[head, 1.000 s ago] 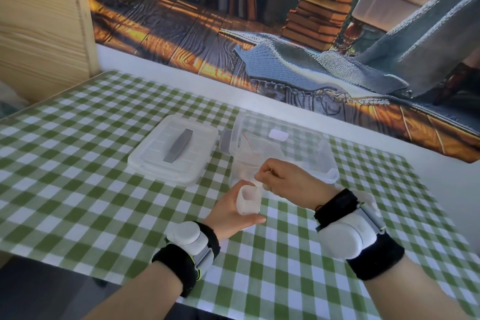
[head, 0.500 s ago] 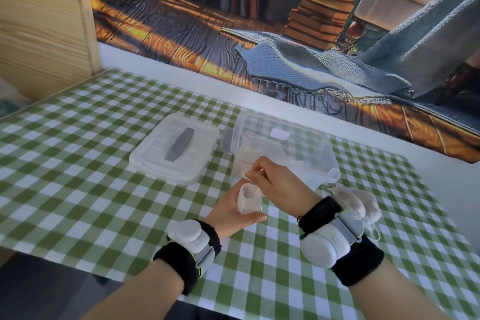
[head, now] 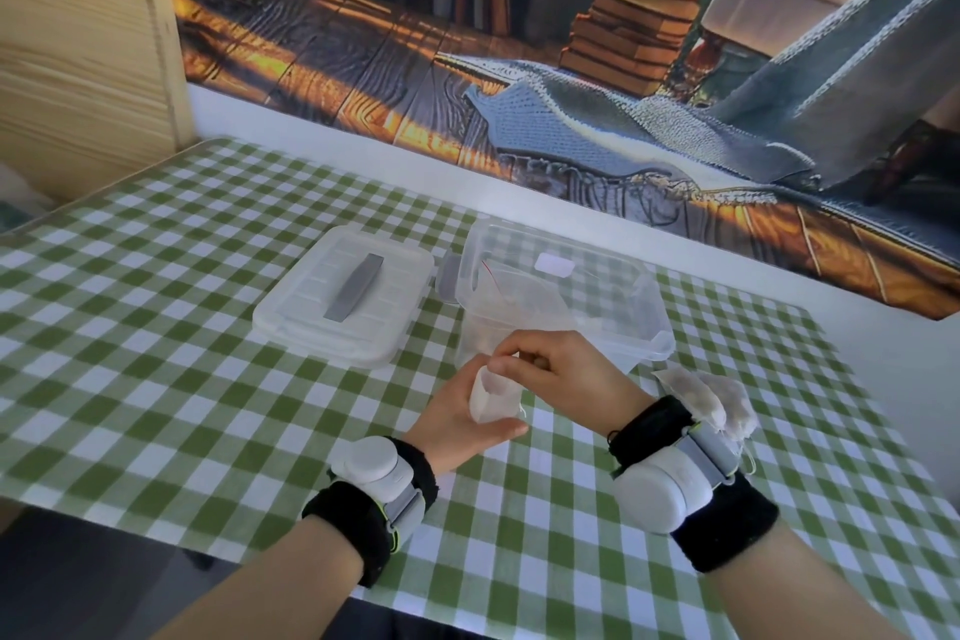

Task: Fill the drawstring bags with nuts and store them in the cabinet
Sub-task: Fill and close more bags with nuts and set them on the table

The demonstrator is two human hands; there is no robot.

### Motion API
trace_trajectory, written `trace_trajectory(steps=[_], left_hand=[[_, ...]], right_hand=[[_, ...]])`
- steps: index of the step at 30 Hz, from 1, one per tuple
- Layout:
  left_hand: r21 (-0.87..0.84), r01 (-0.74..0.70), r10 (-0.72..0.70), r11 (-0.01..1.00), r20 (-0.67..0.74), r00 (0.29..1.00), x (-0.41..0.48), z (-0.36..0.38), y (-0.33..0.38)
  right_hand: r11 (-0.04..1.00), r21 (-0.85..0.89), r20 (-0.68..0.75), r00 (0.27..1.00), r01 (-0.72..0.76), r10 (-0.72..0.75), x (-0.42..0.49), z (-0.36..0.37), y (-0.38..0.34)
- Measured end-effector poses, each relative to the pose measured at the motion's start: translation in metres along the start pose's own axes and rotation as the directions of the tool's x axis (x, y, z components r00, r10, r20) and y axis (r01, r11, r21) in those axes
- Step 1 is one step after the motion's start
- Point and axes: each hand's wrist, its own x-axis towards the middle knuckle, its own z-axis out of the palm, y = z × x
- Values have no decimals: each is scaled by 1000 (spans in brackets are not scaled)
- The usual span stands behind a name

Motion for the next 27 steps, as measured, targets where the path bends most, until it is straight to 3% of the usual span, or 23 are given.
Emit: trace_trajectory(steps=[7,12,15,17,19,21,23,27], left_hand=[[-15,5,-4,1000,4,1000,-1,0,2],[-25,10,-10,1000,6,1000,0,0,0],[-33,3,-2,999,5,1000,1,0,-2],[-59,5,-6,998,-4,1000,1,1,-2],[-68,16,-17,998,-14,1000,1,0,-1],[-71,20,-21,997,-17,1000,2,1,-2],[-84,20,-22,996,-16,1000,1,1,-2],[-90,13,-14,996,-16,1000,1,1,-1]], right_hand=[[999,-32,-41,999,-6,4,2,5,2],[942,271,-129,963,-197,239,1,6,-1],[740,547,5,885,-391,465,-4,5,6],[465,733,200,811,-496,551,-6,5,17],[114,847,382,744,-520,548,-7,8,31],[-93,869,450,700,-485,554,-9,12,46],[-143,872,456,672,-468,583,-11,16,56],[-92,890,407,689,-446,600,-14,15,58]])
